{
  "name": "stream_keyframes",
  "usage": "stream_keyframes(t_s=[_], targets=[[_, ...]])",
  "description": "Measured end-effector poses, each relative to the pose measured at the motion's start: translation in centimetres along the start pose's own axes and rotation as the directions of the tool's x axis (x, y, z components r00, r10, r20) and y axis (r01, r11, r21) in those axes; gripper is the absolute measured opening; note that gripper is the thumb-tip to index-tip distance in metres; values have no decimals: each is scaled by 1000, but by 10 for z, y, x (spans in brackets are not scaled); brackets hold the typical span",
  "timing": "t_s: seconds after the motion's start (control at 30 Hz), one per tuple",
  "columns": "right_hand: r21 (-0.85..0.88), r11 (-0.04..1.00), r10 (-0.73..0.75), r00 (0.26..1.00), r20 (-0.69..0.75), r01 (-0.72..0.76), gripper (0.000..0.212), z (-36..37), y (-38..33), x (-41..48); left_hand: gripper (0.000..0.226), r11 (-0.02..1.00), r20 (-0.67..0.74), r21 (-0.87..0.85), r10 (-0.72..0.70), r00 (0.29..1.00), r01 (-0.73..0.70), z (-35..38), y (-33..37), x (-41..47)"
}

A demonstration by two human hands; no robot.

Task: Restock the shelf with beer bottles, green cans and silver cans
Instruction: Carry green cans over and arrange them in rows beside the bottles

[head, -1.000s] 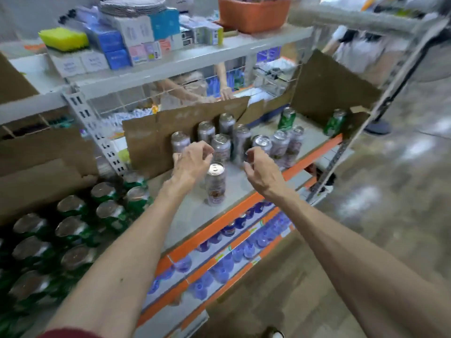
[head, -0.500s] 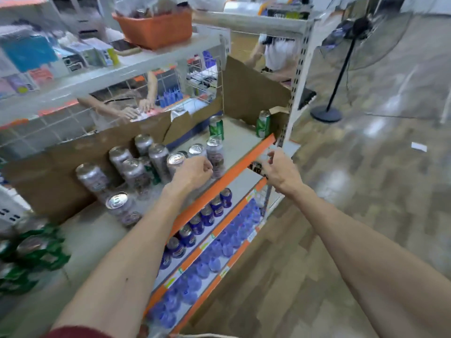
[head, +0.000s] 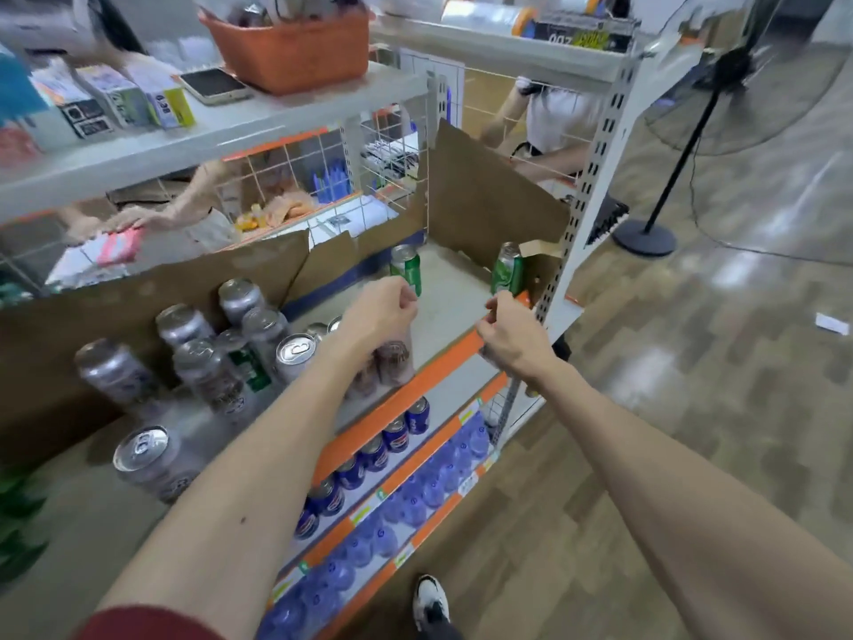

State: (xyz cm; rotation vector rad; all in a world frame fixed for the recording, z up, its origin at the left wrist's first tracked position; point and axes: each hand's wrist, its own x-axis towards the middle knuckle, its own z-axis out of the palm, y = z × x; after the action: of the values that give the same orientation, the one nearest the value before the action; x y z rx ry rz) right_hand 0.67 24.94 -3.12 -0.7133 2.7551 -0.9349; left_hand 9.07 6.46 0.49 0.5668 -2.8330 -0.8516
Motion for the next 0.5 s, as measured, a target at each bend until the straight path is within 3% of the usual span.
stream_keyframes(t_s=[0.2, 0.5], targets=[[-111, 994, 19, 1000, 25, -16, 26, -1, 16, 81, 23, 998, 1, -19, -68, 998, 68, 5, -7, 82], [-109, 962, 252, 968, -1, -250, 48, 16, 66, 154, 50, 958, 43, 13, -287, 957, 287, 41, -51, 172]])
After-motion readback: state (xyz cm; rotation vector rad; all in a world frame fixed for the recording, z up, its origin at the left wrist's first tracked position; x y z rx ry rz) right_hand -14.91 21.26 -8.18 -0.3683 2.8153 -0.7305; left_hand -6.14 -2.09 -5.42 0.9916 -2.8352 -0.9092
